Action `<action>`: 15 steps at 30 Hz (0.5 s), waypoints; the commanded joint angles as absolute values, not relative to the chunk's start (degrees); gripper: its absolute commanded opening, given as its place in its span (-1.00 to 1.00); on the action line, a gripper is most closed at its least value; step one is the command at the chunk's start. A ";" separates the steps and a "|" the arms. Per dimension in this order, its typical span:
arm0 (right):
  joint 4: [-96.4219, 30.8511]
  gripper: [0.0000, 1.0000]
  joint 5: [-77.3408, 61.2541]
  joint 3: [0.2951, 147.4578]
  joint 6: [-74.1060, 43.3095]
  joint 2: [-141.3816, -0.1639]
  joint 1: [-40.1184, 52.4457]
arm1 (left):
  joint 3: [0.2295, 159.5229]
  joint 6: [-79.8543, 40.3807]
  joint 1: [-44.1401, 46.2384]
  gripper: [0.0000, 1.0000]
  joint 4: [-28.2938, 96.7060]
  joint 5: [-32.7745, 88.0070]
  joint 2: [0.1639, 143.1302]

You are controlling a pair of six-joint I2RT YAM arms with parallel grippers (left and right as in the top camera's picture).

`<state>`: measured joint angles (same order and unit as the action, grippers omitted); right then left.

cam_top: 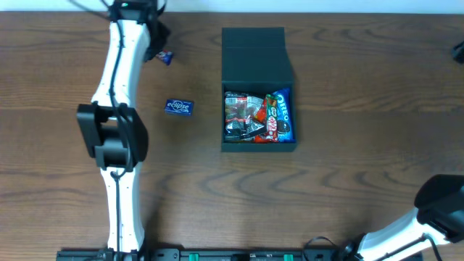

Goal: Pack container
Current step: 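Carry the Dairy Milk bar into the box and lower it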

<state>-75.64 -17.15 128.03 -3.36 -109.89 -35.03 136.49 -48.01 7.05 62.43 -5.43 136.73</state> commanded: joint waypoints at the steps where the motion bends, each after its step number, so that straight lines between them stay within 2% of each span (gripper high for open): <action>1: -75.64 0.99 -17.58 127.66 -2.70 -110.28 -35.18 | 140.03 -39.64 12.49 -0.76 64.29 -6.33 133.88; 9: -75.66 0.99 -17.58 127.66 -2.70 -110.28 -35.18 | 141.14 -34.89 27.29 -0.78 72.29 -6.74 133.88; 15: -75.20 0.99 -17.58 127.66 -2.70 -110.28 -35.18 | 141.10 -30.11 36.25 -0.76 78.74 -12.51 133.88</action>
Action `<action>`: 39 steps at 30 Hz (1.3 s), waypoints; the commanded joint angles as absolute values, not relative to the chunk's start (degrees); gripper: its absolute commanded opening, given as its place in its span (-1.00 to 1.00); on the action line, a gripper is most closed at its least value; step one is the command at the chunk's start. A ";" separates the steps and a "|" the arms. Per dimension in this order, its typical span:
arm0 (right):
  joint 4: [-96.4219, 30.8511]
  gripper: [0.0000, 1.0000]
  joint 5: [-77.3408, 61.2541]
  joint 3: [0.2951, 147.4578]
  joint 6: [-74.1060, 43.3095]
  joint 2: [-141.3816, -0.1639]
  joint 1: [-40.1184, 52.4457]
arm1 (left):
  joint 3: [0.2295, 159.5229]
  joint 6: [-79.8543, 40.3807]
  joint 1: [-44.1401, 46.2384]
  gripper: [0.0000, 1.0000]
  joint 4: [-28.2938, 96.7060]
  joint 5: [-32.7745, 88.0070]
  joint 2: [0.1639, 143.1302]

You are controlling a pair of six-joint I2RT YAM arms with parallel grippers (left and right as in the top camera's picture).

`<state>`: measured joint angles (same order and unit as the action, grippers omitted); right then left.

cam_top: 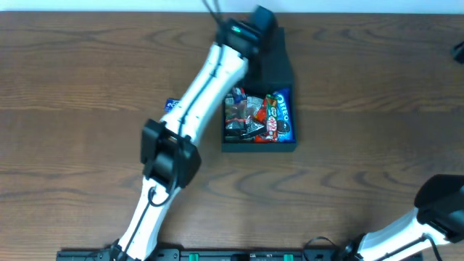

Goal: Pack container
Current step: 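Carry the Dairy Milk bar into the box and lower it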

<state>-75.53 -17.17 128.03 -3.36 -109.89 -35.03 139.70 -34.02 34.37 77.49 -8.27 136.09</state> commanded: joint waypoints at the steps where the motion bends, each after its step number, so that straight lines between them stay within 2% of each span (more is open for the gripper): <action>1: -75.13 0.98 -17.58 127.66 -2.70 -110.28 -35.18 | 141.03 -29.02 37.36 -0.76 78.91 -12.64 133.88; 6: -75.00 0.98 -17.61 127.66 -2.70 -110.28 -35.18 | 138.52 -28.27 41.21 -0.69 77.73 -12.64 133.91; 16: -75.02 0.99 -17.61 127.63 -2.70 -110.28 -35.18 | 128.62 -28.27 42.98 -0.72 74.56 -12.14 133.93; 31: -75.05 0.98 -17.61 127.66 -2.72 -110.28 -35.18 | 124.73 -26.33 45.56 -0.51 69.23 -7.99 133.93; 36: -75.05 0.99 -17.61 127.66 -2.72 -110.28 -35.18 | 124.70 -26.35 45.56 -0.17 69.14 -7.55 133.93; 38: -75.05 0.99 -17.61 127.66 -2.72 -110.28 -35.18 | 124.70 -26.35 45.56 0.10 69.30 -7.42 133.93; 39: -75.05 0.99 -17.61 127.66 -2.70 -110.28 -35.18 | 124.70 -26.35 45.56 0.15 69.43 -7.42 133.91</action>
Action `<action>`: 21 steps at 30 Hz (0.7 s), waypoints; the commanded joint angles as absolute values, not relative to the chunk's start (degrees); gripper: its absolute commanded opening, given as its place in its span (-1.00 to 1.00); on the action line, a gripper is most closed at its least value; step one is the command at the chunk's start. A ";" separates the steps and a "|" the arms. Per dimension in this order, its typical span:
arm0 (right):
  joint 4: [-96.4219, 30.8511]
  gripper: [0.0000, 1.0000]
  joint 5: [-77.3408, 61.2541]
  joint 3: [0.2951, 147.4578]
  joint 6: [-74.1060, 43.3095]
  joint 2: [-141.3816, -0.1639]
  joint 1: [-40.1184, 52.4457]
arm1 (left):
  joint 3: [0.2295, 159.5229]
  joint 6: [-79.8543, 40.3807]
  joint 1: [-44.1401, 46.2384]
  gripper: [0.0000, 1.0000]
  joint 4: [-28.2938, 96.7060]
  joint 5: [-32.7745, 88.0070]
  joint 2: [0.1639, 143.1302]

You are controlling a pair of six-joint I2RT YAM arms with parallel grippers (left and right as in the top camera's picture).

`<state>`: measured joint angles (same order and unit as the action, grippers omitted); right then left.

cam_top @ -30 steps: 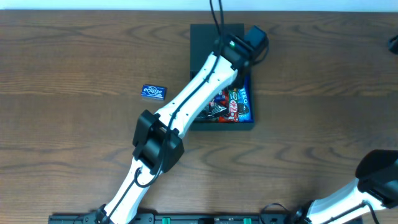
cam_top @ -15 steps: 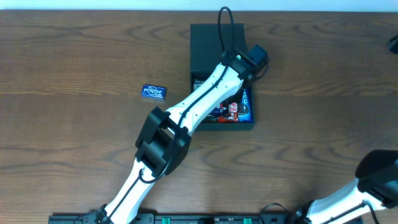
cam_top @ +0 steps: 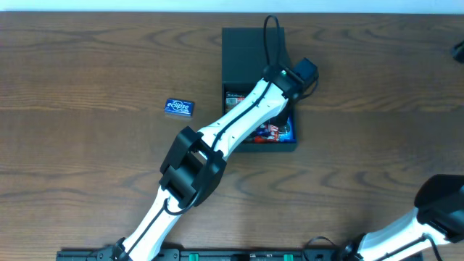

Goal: Pack container
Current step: 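Carry the Dairy Milk bar into the box and lower it, then release the bar and withdraw the left gripper to the Eclipse tin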

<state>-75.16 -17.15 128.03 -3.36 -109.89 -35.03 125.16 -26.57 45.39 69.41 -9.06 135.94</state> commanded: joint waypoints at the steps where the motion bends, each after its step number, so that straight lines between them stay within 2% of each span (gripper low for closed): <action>1: -75.05 0.98 -17.61 127.63 -2.70 -110.28 -35.18 | 124.73 -26.35 45.56 0.18 69.63 -7.42 133.91; 3: -75.02 0.98 -17.61 127.66 -2.70 -110.28 -35.18 | 125.05 -26.30 45.56 0.27 70.26 -7.44 133.82; 11: -75.02 0.98 -17.61 127.66 -2.72 -110.28 -35.18 | 130.43 -25.28 45.23 0.23 71.18 -11.97 128.51; 13: -75.02 0.99 -17.61 127.63 -2.72 -110.28 -35.18 | 131.15 -25.30 44.77 0.28 70.91 -17.63 125.89; 15: -75.02 0.98 -17.61 127.66 -2.72 -110.28 -35.18 | 131.15 -25.91 43.55 0.45 70.61 -23.73 123.13; 16: -75.05 0.99 -17.61 127.66 -2.72 -110.28 -35.18 | 131.15 -27.03 42.63 0.51 70.74 -25.34 122.17; 21: -75.22 0.98 -17.61 127.66 -2.72 -110.28 -35.18 | 130.56 -42.85 32.80 0.53 76.73 -23.92 120.81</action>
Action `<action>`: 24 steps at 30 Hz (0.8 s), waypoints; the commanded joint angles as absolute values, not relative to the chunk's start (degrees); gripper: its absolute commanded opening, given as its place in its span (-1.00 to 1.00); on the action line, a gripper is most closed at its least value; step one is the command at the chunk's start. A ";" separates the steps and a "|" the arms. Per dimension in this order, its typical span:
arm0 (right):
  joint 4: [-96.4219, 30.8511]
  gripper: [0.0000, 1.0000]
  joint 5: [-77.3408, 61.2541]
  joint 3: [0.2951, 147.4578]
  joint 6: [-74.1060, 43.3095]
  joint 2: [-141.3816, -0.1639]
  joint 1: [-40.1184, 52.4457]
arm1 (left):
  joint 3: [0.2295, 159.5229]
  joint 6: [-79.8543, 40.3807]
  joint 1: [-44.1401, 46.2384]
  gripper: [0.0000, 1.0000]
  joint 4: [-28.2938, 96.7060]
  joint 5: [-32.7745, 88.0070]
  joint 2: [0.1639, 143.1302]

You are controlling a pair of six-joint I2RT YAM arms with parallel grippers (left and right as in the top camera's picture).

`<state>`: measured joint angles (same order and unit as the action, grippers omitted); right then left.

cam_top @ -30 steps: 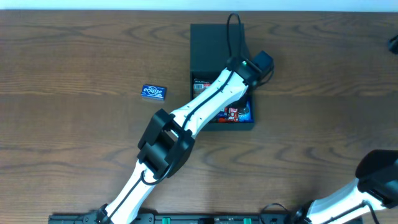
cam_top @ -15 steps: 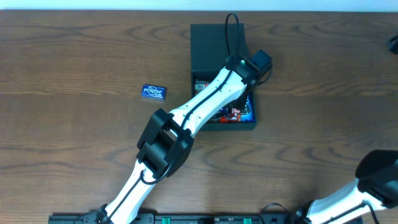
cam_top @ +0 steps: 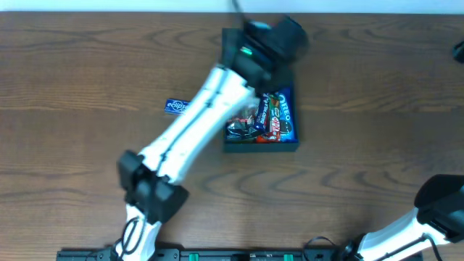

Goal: Pack container
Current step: 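Release the bar and withdraw the left gripper to the Eclipse tin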

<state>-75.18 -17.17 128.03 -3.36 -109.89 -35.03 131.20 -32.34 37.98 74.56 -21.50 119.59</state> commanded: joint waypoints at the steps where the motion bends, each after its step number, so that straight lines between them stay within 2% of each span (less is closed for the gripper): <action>1: -75.22 0.99 -17.61 127.66 -2.72 -110.28 -35.18 | 129.47 -47.62 30.09 0.57 78.06 -21.76 120.86; 5: -75.22 0.98 -17.61 127.66 -2.72 -110.28 -35.18 | 123.09 -59.81 22.09 0.87 78.32 -14.55 120.99; 7: -75.22 0.98 -17.63 127.66 -2.72 -110.28 -35.18 | 118.78 -64.07 19.18 0.95 75.99 -10.83 120.99; 14: -75.68 0.98 -17.63 127.63 -2.72 -110.28 -35.18 | 101.51 -77.97 14.96 0.96 60.03 1.02 120.99; 19: -75.90 0.99 -17.63 127.63 -2.72 -110.28 -35.18 | 94.17 -87.39 15.03 0.99 52.75 1.17 120.99; 24: -75.92 0.98 -17.63 127.66 -2.72 -110.28 -35.18 | 90.04 -91.79 15.03 0.99 49.91 1.10 120.99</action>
<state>-75.72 -17.17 128.03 -3.36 -110.00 -35.03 91.70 -86.08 15.09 50.22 0.73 120.44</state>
